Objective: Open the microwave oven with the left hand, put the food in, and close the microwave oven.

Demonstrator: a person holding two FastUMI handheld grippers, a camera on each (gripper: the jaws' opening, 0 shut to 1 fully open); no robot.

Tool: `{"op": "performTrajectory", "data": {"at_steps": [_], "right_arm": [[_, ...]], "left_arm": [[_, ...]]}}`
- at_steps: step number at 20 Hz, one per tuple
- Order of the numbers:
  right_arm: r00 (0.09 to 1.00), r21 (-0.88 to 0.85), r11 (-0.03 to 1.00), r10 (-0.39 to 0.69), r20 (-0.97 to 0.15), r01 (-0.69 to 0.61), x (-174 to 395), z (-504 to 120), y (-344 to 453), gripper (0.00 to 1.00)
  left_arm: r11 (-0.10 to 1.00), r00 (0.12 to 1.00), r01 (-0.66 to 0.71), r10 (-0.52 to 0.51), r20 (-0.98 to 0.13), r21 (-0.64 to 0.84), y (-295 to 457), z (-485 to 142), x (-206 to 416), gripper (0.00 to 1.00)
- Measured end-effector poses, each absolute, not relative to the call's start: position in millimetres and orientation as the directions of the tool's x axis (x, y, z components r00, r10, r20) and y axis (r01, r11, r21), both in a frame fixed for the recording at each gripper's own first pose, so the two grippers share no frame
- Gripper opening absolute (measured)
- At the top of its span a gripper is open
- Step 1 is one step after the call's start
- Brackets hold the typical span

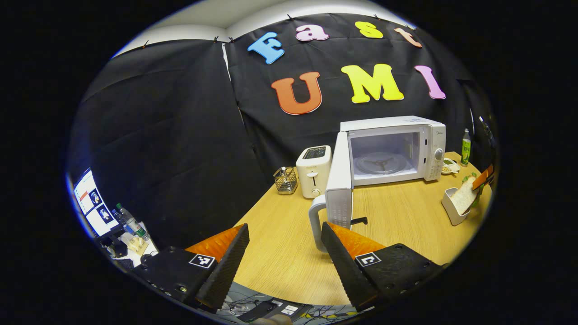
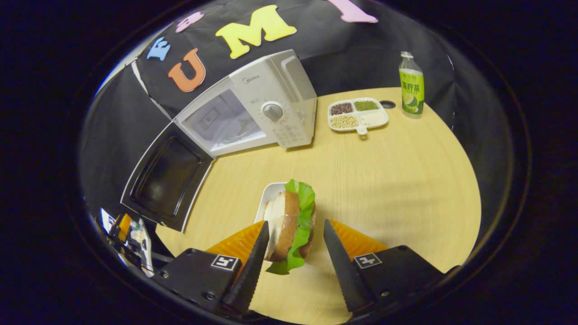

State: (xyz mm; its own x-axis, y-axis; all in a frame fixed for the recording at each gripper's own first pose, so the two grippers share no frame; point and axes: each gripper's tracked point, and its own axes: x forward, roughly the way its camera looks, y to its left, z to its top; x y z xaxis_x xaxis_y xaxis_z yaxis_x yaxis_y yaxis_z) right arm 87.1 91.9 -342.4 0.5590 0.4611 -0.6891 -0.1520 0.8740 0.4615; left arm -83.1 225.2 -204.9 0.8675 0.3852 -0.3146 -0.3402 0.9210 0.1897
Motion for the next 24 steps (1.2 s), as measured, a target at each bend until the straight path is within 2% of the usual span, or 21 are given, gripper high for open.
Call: {"op": "performTrajectory", "data": {"at_steps": [1, 2, 3, 5, 6, 7, 8, 9, 10, 11, 12, 18, 24], "right_arm": [[0.533, 0.497, 0.857, 0.488, -0.691, -0.14, 86, -344, 95, 0.58], [0.515, 0.53, 0.838, 0.514, -0.686, -0.132, 87, -344, 97, 0.53], [0.503, 0.553, 0.824, 0.531, -0.682, -0.121, 89, -344, 97, 0.6], [0.487, 0.594, 0.797, 0.563, -0.668, -0.106, 91, -341, 100, 0.51], [0.484, 0.614, 0.782, 0.581, -0.654, -0.109, 92, -339, 100, 0.5], [0.483, 0.63, 0.769, 0.594, -0.643, -0.108, 94, -337, 101, 0.38], [0.48, 0.641, 0.76, 0.605, -0.636, -0.108, 95, -335, 101, 0.43], [0.477, 0.649, 0.752, 0.616, -0.627, -0.118, 97, -332, 101, 0.32], [0.476, 0.652, 0.747, 0.623, -0.62, -0.129, 98, -329, 101, 0.3], [0.481, 0.656, 0.742, 0.631, -0.609, -0.142, 99, -322, 101, 0.29], [0.49, 0.658, 0.737, 0.635, -0.597, -0.154, 101, -314, 101, 0.36], [0.577, 0.709, 0.683, 0.655, -0.488, -0.177, 123, -246, 133, 0.36], [0.718, 0.738, 0.66, 0.583, -0.381, -0.145, 173, -212, 207, 0.36]], "left_arm": [[0.914, 0.857, -0.355, 0.403, -0.321, 0.197, 223, -205, -87, 0.96], [0.907, 0.847, -0.37, 0.419, -0.327, 0.202, 220, -204, -89, 0.96], [0.901, 0.838, -0.384, 0.432, -0.333, 0.202, 218, -203, -91, 0.96], [0.889, 0.824, -0.411, 0.457, -0.334, 0.201, 210, -197, -94, 0.97], [0.883, 0.816, -0.425, 0.469, -0.338, 0.198, 206, -194, -96, 0.97], [0.879, 0.809, -0.436, 0.476, -0.344, 0.192, 202, -191, -97, 0.97], [0.875, 0.804, -0.445, 0.484, -0.344, 0.192, 198, -187, -98, 0.97], [0.87, 0.801, -0.453, 0.492, -0.34, 0.192, 193, -182, -98, 0.97], [0.869, 0.8, -0.458, 0.495, -0.338, 0.189, 188, -177, -98, 0.97], [0.871, 0.802, -0.456, 0.492, -0.339, 0.183, 183, -174, -97, 0.97], [0.875, 0.808, -0.448, 0.485, -0.336, 0.185, 179, -171, -95, 0.97], [0.917, 0.865, -0.351, 0.395, -0.31, 0.191, 167, -167, -76, 0.97], [0.949, 0.899, -0.269, 0.308, -0.312, 0.164, 192, -166, -63, 0.97]]}}
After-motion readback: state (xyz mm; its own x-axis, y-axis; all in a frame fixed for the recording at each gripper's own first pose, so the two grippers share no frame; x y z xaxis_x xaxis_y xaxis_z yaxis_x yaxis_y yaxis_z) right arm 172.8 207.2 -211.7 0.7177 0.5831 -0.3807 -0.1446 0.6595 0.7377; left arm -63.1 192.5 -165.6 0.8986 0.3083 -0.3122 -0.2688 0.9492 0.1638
